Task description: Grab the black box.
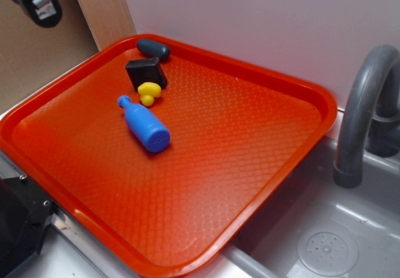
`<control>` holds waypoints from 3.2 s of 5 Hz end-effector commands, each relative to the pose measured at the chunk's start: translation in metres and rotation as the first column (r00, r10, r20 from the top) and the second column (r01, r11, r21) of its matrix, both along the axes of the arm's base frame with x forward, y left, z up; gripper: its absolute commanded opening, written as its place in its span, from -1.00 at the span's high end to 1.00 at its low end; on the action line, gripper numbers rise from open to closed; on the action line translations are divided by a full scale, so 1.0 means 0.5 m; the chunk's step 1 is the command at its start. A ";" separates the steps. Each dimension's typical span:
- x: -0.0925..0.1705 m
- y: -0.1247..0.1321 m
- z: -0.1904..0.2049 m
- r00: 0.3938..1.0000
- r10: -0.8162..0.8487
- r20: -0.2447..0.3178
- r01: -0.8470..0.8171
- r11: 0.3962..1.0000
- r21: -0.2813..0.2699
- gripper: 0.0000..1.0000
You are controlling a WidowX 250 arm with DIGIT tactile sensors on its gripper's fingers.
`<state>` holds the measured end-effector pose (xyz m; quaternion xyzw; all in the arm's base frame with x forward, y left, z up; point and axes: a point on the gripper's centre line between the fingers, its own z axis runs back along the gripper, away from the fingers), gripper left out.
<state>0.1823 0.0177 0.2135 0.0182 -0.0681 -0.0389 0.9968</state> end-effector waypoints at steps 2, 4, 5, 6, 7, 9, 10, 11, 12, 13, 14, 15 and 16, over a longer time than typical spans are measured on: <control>0.117 0.116 -0.106 0.905 -0.422 0.055 0.419 0.906 0.057 -1.00; 0.188 0.119 -0.197 0.828 -0.561 0.008 0.556 0.823 0.117 -1.00; 0.230 0.132 -0.258 0.810 -0.585 -0.035 0.585 0.804 0.102 -1.00; 0.259 0.110 -0.321 0.797 -0.601 -0.057 0.604 0.795 0.055 -1.00; 0.259 0.076 -0.356 0.766 -0.633 -0.116 0.640 0.768 0.037 1.00; 0.233 0.065 -0.279 0.807 -0.584 -0.086 0.590 0.804 0.080 1.00; 0.201 0.056 -0.179 0.859 -0.512 -0.017 0.511 0.853 0.106 1.00; 0.151 0.031 -0.078 0.913 -0.407 0.022 0.404 0.911 0.079 1.00; 0.123 -0.002 0.023 0.951 -0.308 0.025 0.306 0.950 0.068 1.00; 0.101 -0.015 0.063 0.970 -0.245 -0.011 0.245 0.969 0.032 1.00; 0.080 -0.024 0.069 0.983 -0.163 -0.085 0.168 0.984 0.058 1.00; 0.063 -0.026 0.077 0.989 -0.123 -0.077 0.126 0.992 0.028 1.00; 0.043 -0.029 0.074 0.992 -0.075 -0.106 0.079 0.996 0.037 1.00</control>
